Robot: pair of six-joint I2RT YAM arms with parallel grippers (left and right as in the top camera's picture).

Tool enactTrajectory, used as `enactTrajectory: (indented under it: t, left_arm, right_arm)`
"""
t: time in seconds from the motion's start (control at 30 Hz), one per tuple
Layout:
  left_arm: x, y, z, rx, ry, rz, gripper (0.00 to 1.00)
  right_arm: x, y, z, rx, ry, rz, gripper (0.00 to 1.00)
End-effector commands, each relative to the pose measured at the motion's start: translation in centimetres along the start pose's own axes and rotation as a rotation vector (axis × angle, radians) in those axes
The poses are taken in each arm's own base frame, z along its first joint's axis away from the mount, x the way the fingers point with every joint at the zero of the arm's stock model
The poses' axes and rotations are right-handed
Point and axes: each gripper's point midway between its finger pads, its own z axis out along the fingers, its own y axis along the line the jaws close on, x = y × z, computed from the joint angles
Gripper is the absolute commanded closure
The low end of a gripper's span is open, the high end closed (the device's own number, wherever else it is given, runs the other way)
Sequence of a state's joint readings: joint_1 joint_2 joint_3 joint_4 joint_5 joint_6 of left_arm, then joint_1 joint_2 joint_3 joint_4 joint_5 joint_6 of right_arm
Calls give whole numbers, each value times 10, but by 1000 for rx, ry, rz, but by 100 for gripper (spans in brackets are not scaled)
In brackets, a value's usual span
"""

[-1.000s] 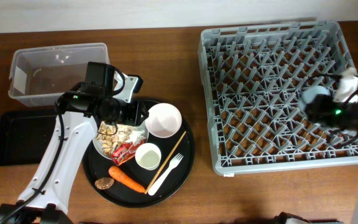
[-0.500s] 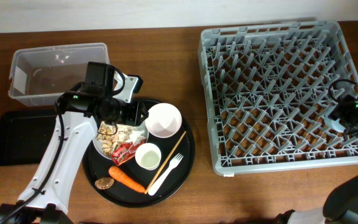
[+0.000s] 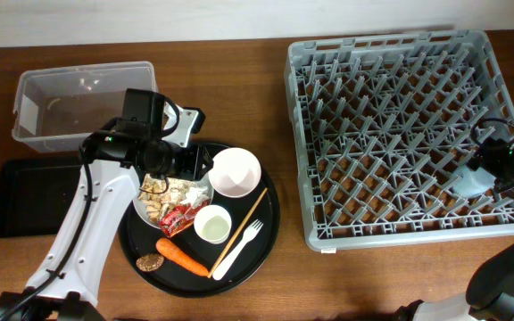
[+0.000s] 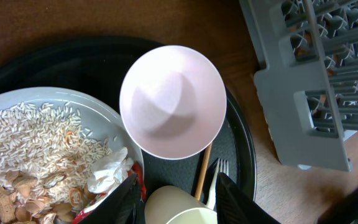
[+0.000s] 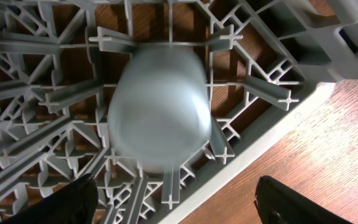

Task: Sort waste into correct bins and load items into the dishwasher rack
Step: 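Carry blue cup with right gripper and place it in rack, then grasp white paper cup with left gripper and lift it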

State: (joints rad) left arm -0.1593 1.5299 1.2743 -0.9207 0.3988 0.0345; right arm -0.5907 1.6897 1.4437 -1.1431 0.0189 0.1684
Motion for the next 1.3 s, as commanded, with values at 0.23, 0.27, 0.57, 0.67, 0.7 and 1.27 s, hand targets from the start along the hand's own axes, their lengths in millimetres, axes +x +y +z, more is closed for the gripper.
enactTrajectory:
  t: [0.23, 0.27, 0.57, 0.67, 0.7, 1.27]
  left_arm:
    - [-1, 3, 1, -8, 3, 12, 61]
    - [-1, 3, 1, -8, 3, 11, 61]
    - [15, -4, 2, 4, 67, 1, 50]
    - [38, -13, 2, 14, 165, -15, 49]
    - [48, -14, 1, 6, 203, -38, 49]
    - [124, 11, 20, -167, 433, -213, 49]
  right_arm:
    - [1, 24, -6, -147, 20, -3, 17]
    - [5, 32, -9, -197, 31, -34, 17]
    - [73, 128, -100, -556, -44, -491, 14]
    - [111, 150, -120, -548, -50, -644, 10]
    - [122, 155, -123, -538, -39, -679, 10]
    - [165, 179, -125, -523, 39, -785, 11]
